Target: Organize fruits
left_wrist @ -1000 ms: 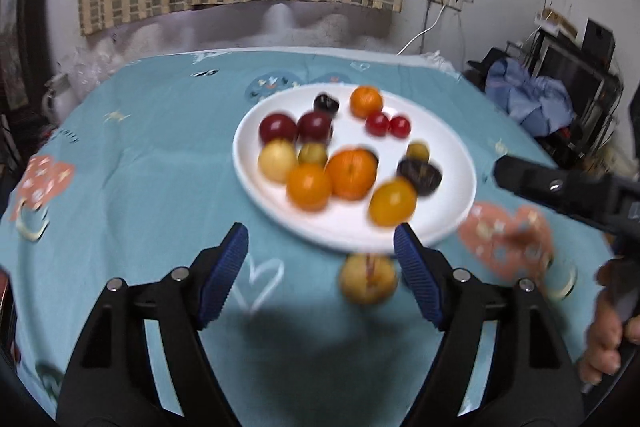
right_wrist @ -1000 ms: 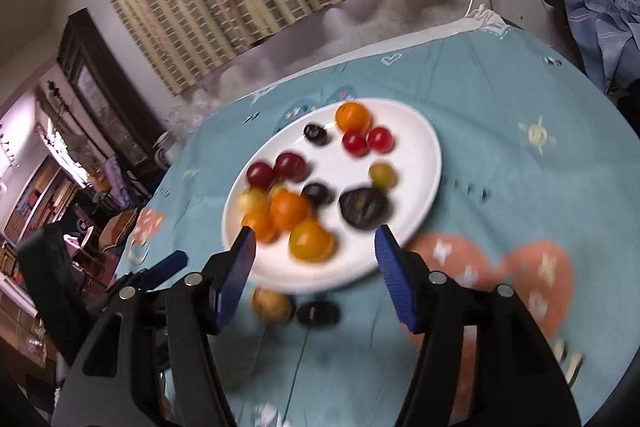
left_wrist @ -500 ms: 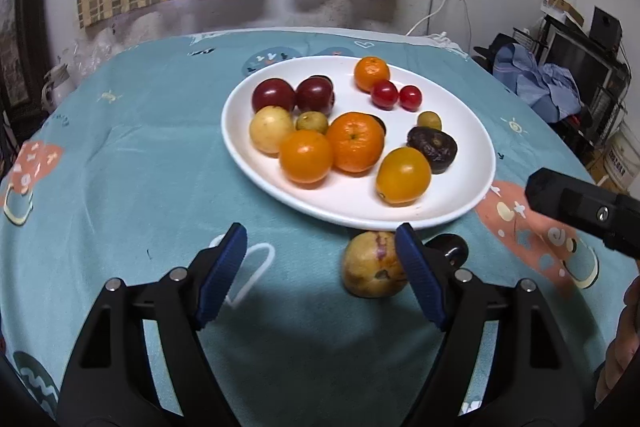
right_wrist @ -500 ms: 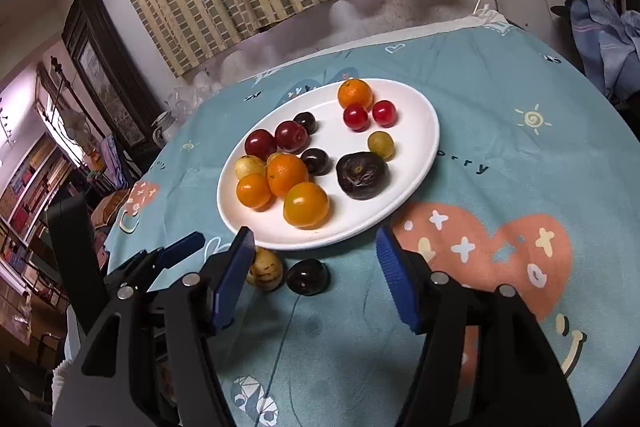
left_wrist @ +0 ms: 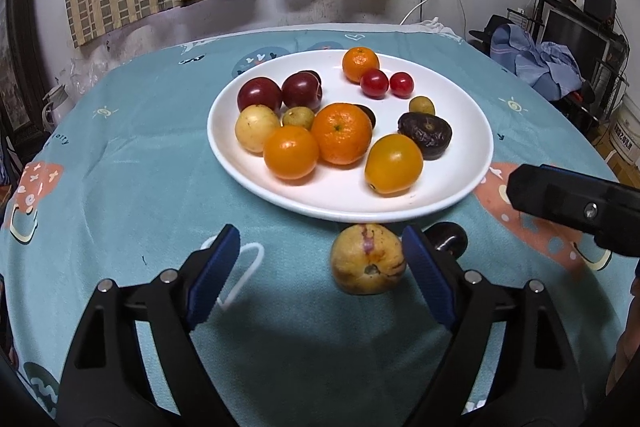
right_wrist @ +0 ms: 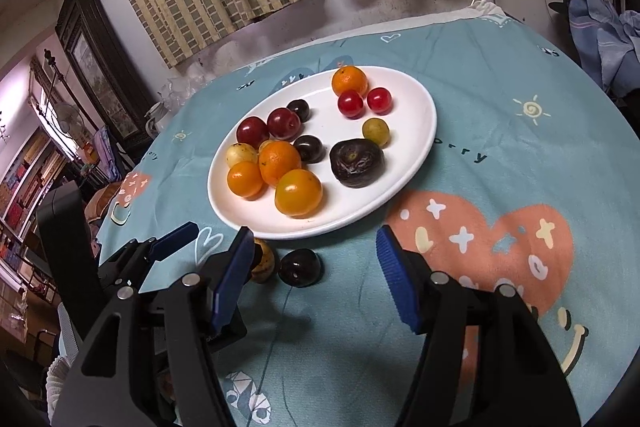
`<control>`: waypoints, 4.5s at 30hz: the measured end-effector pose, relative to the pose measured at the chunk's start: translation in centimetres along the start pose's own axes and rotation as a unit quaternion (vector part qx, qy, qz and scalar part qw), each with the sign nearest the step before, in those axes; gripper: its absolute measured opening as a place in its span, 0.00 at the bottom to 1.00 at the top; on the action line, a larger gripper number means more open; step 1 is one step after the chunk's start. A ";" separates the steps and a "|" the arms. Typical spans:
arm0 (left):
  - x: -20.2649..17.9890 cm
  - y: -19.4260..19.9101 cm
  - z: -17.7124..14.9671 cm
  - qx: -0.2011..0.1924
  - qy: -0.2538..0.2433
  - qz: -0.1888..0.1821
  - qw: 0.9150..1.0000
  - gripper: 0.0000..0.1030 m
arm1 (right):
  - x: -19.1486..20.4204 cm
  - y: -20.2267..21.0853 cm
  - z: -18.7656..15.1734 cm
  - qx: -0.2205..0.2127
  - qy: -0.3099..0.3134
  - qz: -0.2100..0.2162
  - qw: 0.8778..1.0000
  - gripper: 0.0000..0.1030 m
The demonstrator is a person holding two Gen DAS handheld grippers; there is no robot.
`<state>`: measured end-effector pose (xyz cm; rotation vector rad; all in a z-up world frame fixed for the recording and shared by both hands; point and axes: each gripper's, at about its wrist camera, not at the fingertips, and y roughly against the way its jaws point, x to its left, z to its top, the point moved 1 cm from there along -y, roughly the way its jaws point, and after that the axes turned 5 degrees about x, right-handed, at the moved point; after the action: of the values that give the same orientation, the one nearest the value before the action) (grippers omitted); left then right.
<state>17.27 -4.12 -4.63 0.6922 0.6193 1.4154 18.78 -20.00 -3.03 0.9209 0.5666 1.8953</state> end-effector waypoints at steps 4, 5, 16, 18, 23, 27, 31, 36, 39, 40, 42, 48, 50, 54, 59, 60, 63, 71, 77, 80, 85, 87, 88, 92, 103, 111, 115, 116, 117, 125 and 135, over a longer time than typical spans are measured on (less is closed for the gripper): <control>-0.4 -0.3 0.1 0.006 -0.011 0.005 1.000 0.83 | 0.1 -0.1 0.0 0.001 0.001 -0.002 1.000 0.62; -0.6 -0.4 0.1 0.008 -0.015 0.007 1.000 0.83 | 0.1 -0.1 0.0 0.001 0.001 -0.002 1.000 0.62; -1.2 0.1 0.0 -0.003 -0.033 0.009 0.999 0.79 | -0.4 -0.3 0.1 0.003 -0.004 -0.007 1.000 0.62; -1.3 0.2 0.0 -0.006 -0.036 0.007 0.999 0.76 | -0.3 -0.4 0.0 0.004 -0.003 -0.008 1.000 0.62; -1.2 0.0 -0.1 0.006 -0.031 -0.040 0.999 0.39 | -0.4 -0.6 -0.1 0.009 -0.003 -0.011 1.000 0.62; -0.6 0.6 -0.3 0.006 -0.019 -0.070 0.997 0.36 | -0.4 -0.8 -0.2 0.007 0.004 -0.018 1.000 0.62; 1.9 1.9 -0.2 -0.012 0.011 -0.052 0.999 0.28 | -0.3 -1.3 -0.5 0.010 0.019 -0.034 0.999 0.62; 4.8 2.0 -0.4 -0.009 0.059 -0.045 0.997 0.28 | 1.6 -3.3 -1.9 0.034 0.082 -0.068 0.994 0.62; 4.8 1.4 -0.6 0.003 0.061 -0.050 0.997 0.28 | 3.2 -4.3 -2.8 0.041 0.128 -0.089 0.987 0.62; 4.6 1.3 -0.8 0.006 0.058 -0.054 0.997 0.28 | 3.4 -4.5 -3.0 0.042 0.135 -0.093 0.986 0.62; 4.2 1.7 -0.9 -0.001 0.053 -0.057 0.997 0.28 | 3.4 -4.9 -3.1 0.043 0.142 -0.100 0.984 0.62; 3.4 3.0 -0.6 -0.030 0.035 -0.043 0.998 0.62 | 3.0 -5.8 -2.7 0.055 0.135 -0.078 0.986 0.45; 3.6 2.9 -0.6 -0.026 0.042 -0.051 0.997 0.62 | 3.2 -5.9 -2.5 0.057 0.136 -0.068 0.987 0.41; 3.3 3.1 -0.6 -0.024 0.035 -0.070 0.997 0.62 | 3.5 -5.8 -2.6 0.057 0.138 -0.057 0.987 0.30; 1.8 2.9 -1.0 -0.019 0.010 -0.083 0.996 0.66 | 2.3 -3.7 -2.0 0.045 0.125 -0.077 0.988 0.30; 1.4 2.9 -1.1 -0.016 0.005 -0.089 0.996 0.66 | 1.8 -2.9 -1.6 0.033 0.117 -0.086 0.989 0.30; 0.0 2.3 -1.2 -0.008 -0.018 -0.083 0.996 0.66 | -0.4 -0.7 -0.2 -0.001 0.071 -0.089 0.994 0.30; -0.6 -0.6 -0.3 0.032 -0.019 -0.053 0.998 0.47 | -0.7 -0.5 0.1 -0.005 0.052 -0.073 0.996 0.30; -0.5 -0.9 -0.6 0.035 -0.017 -0.065 0.997 0.40 | -0.5 -1.0 -0.2 0.003 0.054 -0.071 0.996 0.30; -0.2 0.2 -1.1 0.025 -0.017 -0.063 0.998 0.40 | -0.4 -1.3 -0.4 0.007 0.054 -0.068 0.996 0.30; 0.9 1.7 -1.8 0.017 -0.005 -0.066 0.998 0.40 | 1.2 -2.6 -1.6 0.032 0.081 -0.057 0.995 0.30; 1.3 2.2 -1.9 0.011 0.002 -0.065 0.998 0.40 | 2.2 -2.7 -2.0 0.033 0.100 -0.055 0.993 0.30; 1.5 2.7 -1.8 0.005 0.006 -0.066 0.998 0.40 | 2.4 -2.4 -1.9 0.028 0.103 -0.053 0.993 0.30; 2.1 5.4 -0.4 -0.034 0.012 -0.055 0.998 0.40 | 2.5 1.8 0.0 -0.040 0.084 -0.040 0.995 0.30; 0.4 1.2 11.3 -0.030 0.000 -0.050 0.998 0.40 | 1.7 0.4 7.7 -0.051 0.095 -0.079 0.991 0.30; -0.3 -6.6 14.2 0.007 0.007 -0.052 0.999 0.58 | 0.5 -7.6 8.9 0.000 0.102 -0.054 0.993 0.31; 0.2 -5.1 14.1 -0.010 0.008 -0.048 0.999 0.71 | 1.1 -7.6 8.6 -0.008 0.110 -0.071 0.991 0.58; 0.4 -4.6 14.0 -0.014 0.008 -0.045 0.999 0.71 | 1.3 -6.8 8.6 -0.020 0.113 -0.073 0.991 0.58; 0.8 -3.6 13.7 -0.020 0.010 -0.038 0.999 0.71 | 1.5 -6.0 8.6 -0.024 0.112 -0.070 0.991 0.58; 3.4 7.1 7.4 -0.092 0.062 -0.011 0.994 0.94 | 2.7 3.3 5.2 -0.079 0.061 -0.041 0.994 0.69; 1.2 10.6 -3.3 -0.121 0.055 0.042 0.990 0.98 | 4.2 5.0 -3.6 -0.142 0.094 -0.179 0.969 0.98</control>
<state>7.85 -2.44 1.13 0.4536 0.4975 1.5851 11.98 -18.69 -0.25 0.4224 0.5174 1.6847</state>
